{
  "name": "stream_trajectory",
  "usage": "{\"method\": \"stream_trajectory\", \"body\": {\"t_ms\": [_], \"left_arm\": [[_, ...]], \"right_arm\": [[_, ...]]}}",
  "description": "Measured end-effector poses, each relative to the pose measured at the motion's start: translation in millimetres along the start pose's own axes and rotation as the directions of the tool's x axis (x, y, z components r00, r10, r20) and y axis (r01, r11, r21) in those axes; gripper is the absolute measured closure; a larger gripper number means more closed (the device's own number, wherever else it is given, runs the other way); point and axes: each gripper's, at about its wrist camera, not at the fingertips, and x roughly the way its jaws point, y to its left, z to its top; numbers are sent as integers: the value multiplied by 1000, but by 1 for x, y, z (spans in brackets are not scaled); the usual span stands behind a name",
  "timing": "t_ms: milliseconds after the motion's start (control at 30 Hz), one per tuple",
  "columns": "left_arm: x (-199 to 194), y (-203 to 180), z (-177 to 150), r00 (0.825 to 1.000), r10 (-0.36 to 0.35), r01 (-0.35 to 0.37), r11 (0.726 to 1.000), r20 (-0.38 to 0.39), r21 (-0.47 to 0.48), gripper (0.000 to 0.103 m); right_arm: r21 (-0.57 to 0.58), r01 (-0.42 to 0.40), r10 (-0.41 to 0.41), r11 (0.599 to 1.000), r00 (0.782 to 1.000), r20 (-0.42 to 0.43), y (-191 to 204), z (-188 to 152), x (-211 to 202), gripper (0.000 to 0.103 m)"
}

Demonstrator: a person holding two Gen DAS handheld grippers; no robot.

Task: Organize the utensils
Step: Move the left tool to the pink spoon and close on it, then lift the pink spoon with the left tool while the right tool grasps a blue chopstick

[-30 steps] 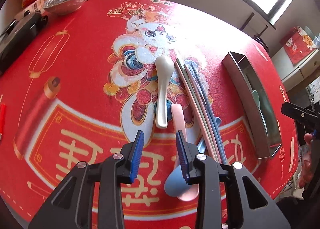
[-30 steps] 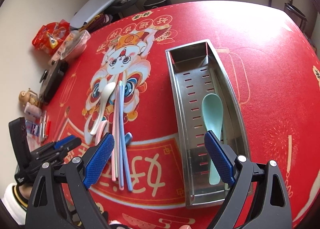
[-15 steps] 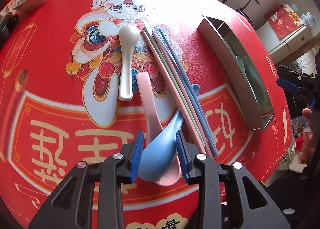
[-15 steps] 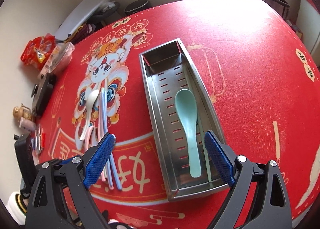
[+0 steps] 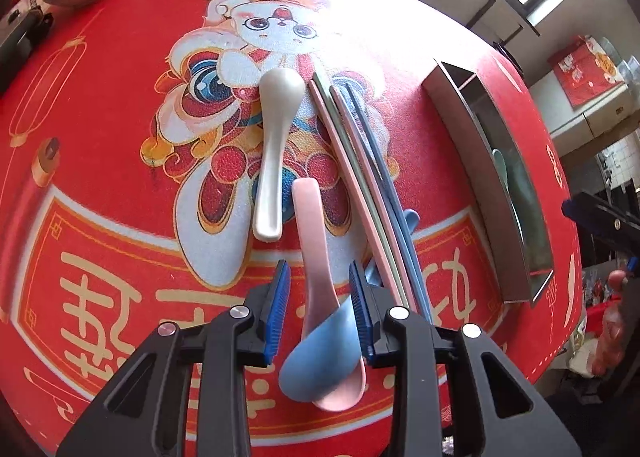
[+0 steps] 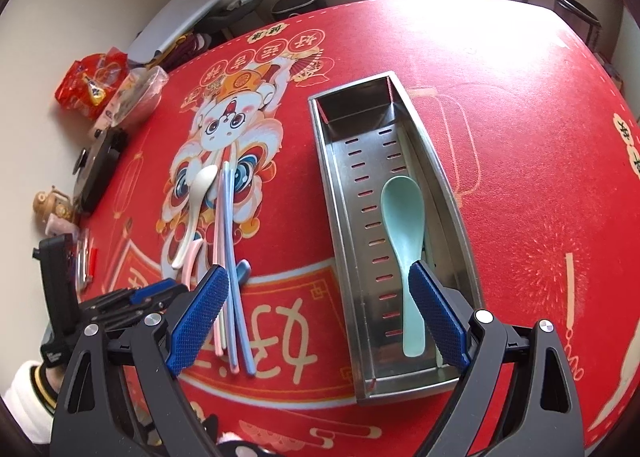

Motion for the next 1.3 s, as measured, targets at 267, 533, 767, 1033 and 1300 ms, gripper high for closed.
{"method": "stream_trajectory", "body": {"t_ms": [267,533,767,1033,1300], "left_arm": [[14,19,7,996,-86,83,992,-29,-99,85],[9,13,-1,985,-165,160,983,-52,-88,86],[13,10,-4,978,-198,192,978,-65,-80,89],[22,0,5,976,-202,198,979,-84,-48,93],[29,-5,14,985,-147,146,989,-87,-23,93]], "right_arm": [[35,12,-12,999,1000,3,-12,-3,-3,14],[39,13,-14,999,1000,4,-14,-3,-4,14],[33,13,-13,999,1000,0,-12,-3,-3,14],[36,16,-16,999,1000,-5,-12,-4,-3,14],[61,24,-23,998,1000,-1,-18,-7,-6,14]]}}
